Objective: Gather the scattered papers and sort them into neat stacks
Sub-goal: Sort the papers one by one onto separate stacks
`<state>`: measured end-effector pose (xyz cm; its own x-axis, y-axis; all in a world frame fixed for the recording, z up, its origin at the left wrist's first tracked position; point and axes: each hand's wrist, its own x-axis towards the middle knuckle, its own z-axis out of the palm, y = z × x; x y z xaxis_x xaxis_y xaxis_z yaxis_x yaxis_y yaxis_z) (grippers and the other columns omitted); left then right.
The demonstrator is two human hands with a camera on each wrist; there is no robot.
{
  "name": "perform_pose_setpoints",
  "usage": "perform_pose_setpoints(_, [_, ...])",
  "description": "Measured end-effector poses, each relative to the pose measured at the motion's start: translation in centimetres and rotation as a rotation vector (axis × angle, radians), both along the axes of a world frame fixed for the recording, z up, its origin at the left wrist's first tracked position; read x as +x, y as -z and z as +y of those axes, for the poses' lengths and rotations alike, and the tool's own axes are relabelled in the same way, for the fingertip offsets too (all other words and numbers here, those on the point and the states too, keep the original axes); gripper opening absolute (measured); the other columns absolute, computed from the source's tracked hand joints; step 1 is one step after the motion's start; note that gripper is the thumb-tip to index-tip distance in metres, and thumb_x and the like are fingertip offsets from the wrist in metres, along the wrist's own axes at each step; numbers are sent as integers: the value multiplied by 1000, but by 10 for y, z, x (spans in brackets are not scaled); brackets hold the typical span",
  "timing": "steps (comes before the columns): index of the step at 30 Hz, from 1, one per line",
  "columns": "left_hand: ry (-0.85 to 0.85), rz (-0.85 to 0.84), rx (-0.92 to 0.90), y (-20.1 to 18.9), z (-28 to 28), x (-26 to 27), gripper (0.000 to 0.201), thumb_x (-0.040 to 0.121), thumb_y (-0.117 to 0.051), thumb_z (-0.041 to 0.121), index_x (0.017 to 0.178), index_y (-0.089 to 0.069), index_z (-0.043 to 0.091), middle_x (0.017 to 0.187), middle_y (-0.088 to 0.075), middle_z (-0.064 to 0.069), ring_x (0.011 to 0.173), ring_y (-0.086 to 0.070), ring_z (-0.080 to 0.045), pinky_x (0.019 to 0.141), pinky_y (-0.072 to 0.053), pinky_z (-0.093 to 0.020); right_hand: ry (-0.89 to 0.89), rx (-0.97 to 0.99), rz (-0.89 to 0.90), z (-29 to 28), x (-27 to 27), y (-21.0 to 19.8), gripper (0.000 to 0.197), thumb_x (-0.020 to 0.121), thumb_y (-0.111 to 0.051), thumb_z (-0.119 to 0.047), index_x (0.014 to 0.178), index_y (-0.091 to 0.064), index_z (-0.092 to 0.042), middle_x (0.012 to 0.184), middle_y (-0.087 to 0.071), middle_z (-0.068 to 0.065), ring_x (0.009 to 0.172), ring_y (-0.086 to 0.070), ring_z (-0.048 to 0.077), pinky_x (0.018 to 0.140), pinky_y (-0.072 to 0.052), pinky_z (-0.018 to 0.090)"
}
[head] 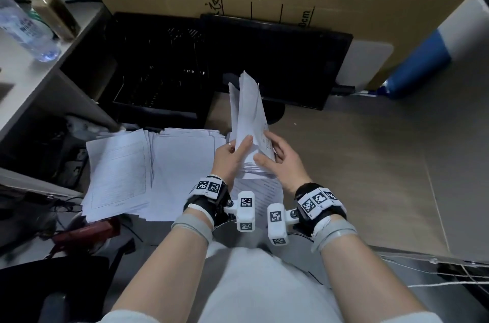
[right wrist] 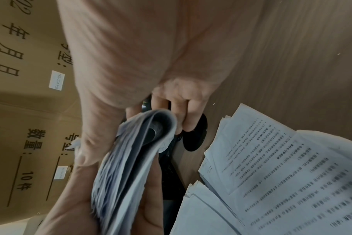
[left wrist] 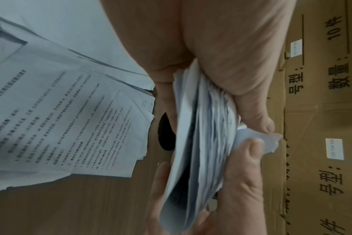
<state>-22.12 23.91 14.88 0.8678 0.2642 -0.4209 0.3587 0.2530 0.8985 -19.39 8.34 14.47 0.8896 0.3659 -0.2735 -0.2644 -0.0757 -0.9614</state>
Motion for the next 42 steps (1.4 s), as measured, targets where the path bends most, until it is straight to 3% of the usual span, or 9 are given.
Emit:
perform_pose_setpoints(3, [-15, 27, 10, -1, -5, 1, 32, 93, -68, 42, 95, -72, 10, 74, -74, 1, 59, -67, -11, 51, -47, -20, -13, -6, -20, -6, 2, 0, 67, 84, -77, -27, 144, -47, -26, 134, -52, -16, 112, -50, -20, 93, -46, 9])
perform_pose_setpoints(7, [-17, 29, -3, 1, -10, 4, 35, 87, -75, 46, 93, -74, 12, 84, -76, -5, 74, -70, -21, 67, -54, -31, -13, -35, -24, -13, 6, 1, 65, 82, -76, -44, 140, -50, -34, 146, -48, -11, 135, -43, 5, 113, -38, 32])
perform_pose_setpoints(12, [-31, 41, 1, -5, -15, 7, 32, 88, -74, 42, 96, -74, 11, 84, -75, -4, 72, -69, -18, 64, -50, -27, -9, -34, -25, -15, 11, 2, 66, 77, -78, -53, 137, -52, -41, 146, -49, -12, 137, -42, 9, 115, -37, 41])
perform_pose_setpoints(18, [-60, 38, -11, -8, -15, 11, 70, 68, -79, 62, 103, -73, 1, 101, -75, -21, 85, -72, -31, 81, -55, -42, -3, -40, -27, -15, 20, 0, 68, 72, -78, -62, 133, -54, -45, 144, -51, -14, 136, -45, 10, 114, -39, 44])
perform_pose_setpoints(21, [-69, 26, -14, -7, -14, 14, 61, 74, -78, 55, 103, -74, 1, 100, -75, -22, 86, -72, -32, 83, -56, -42, 3, -32, -13, -14, 21, -1, 69, 70, -79, -63, 132, -55, -45, 141, -54, -12, 134, -47, 10, 111, -42, 45])
perform_pose_setpoints(27, [-87, 47, 26, -5, -11, 18, 12, 91, -70, 22, 81, -67, 14, 65, -68, 3, 56, -63, -15, 51, -46, -22, 8, -35, -10, -11, 24, -2, 66, 72, -78, -59, 132, -55, -43, 143, -52, -12, 136, -44, 11, 113, -39, 44])
perform_pose_setpoints(31, [-90, 45, 31, -6, -9, 19, 28, 72, -77, 35, 86, -69, 13, 69, -70, 3, 60, -67, -15, 55, -51, -24, -3, -33, -18, -7, 23, -1, 66, 74, -81, -53, 134, -55, -40, 143, -52, -12, 135, -45, 10, 114, -39, 41])
perform_pose_setpoints(39, [-28, 61, 142, -3, -2, 19, 16, 80, -80, 18, 93, -72, 11, 82, -75, -6, 74, -71, -23, 70, -60, -37, 26, -48, 12, 6, 21, -5, 72, 78, -82, -36, 140, -48, -25, 135, -54, -11, 119, -56, 5, 94, -50, 19])
perform_pose_setpoints(42, [-27, 45, 80, -3, -1, 14, 5, 89, -74, 14, 93, -73, 11, 86, -76, -8, 76, -72, -22, 77, -61, -41, 183, -196, 10, 11, 21, 3, 44, 87, -72, -35, 126, -56, -21, 118, -64, -4, 107, -64, 15, 90, -53, 31])
